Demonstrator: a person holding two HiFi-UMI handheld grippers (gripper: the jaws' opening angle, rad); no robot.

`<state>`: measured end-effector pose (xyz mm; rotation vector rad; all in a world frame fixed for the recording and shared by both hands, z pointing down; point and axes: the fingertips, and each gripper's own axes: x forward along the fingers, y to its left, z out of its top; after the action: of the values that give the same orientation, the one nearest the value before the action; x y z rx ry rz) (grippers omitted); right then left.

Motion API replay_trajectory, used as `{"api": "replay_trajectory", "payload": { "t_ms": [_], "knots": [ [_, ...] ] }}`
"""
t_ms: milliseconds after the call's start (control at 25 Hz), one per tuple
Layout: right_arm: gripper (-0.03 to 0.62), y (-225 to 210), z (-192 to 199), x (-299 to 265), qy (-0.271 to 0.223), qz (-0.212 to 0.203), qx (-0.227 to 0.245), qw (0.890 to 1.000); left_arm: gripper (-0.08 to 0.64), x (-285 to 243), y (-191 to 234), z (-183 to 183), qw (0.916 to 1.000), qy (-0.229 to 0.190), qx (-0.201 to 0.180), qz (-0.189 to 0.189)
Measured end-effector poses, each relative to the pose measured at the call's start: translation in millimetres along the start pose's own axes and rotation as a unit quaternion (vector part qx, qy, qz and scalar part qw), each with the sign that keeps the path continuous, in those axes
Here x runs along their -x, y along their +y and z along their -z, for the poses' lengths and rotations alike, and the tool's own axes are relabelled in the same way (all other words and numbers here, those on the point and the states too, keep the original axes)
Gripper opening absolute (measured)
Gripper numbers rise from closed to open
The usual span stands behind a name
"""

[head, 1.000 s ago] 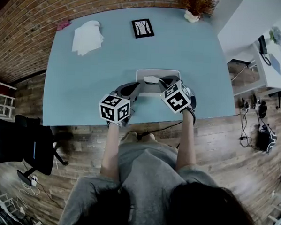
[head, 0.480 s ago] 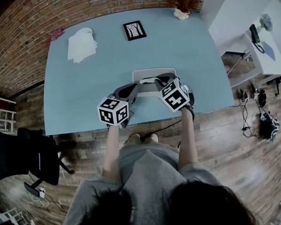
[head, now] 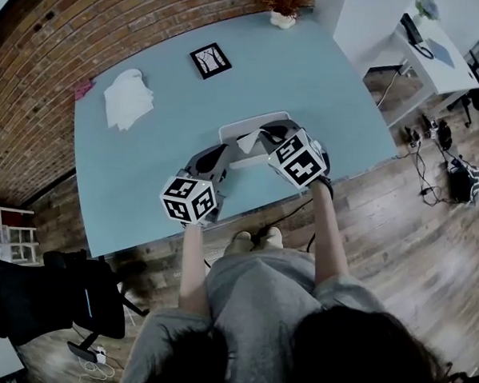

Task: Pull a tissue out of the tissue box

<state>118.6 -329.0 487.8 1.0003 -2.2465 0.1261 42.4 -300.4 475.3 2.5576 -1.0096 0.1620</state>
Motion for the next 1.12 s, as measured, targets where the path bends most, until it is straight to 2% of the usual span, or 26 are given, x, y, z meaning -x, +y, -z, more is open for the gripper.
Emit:
{"api": "replay_trajectory", "payload": {
  "t_ms": [520,1120],
  "knots": [
    [0.003,7,-11,26,-0.033,0.038,-0.034,0.998,0.003,14,-13,-11,0.9983,0.0,-0.025,0.052],
    [0.003,27,-26,51,-0.07,0.104,-0.069,0.99,0.003,43,-13,-14,0.9936,0.004,-0.051,0.101]
  ]
}}
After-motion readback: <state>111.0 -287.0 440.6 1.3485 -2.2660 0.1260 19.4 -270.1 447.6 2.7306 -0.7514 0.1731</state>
